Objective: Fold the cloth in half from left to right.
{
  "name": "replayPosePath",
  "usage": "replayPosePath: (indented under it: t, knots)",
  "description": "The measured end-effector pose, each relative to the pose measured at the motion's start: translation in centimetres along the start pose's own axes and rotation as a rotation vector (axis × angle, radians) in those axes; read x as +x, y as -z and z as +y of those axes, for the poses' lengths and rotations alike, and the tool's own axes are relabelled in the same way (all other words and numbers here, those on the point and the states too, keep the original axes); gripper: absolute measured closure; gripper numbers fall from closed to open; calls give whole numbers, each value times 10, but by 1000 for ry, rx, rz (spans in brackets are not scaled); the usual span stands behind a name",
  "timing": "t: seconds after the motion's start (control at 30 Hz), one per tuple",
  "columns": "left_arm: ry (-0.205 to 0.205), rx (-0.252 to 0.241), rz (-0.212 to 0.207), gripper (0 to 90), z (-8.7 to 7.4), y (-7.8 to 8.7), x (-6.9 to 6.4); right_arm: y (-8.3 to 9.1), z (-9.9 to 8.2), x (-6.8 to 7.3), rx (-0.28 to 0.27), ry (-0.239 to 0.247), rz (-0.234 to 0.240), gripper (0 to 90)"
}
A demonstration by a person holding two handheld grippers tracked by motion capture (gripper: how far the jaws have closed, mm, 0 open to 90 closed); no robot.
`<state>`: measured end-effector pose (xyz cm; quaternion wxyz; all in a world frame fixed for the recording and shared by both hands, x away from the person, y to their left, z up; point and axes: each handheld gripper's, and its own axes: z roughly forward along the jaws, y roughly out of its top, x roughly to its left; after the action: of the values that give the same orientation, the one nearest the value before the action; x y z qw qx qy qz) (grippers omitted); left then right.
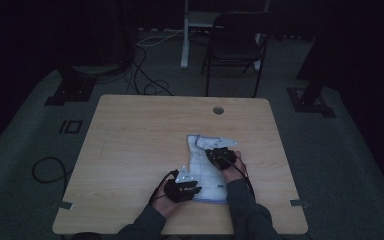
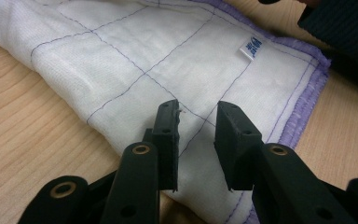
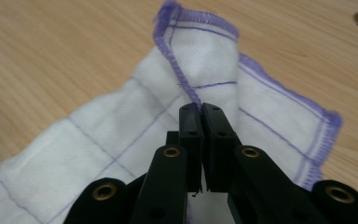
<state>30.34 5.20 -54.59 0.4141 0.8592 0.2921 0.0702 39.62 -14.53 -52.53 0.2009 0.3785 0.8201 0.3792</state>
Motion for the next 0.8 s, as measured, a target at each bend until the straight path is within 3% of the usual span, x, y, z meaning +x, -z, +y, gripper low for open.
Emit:
replayPosePath:
  t: [0.37,0.8]
  knots:
    - [7,-2,-3,702,0,0,0,5,-6,-26,-21,-102,-28,879]
    - [1,-1,-1,702,0,0,0,4,-10,-50,6,-154,-84,883]
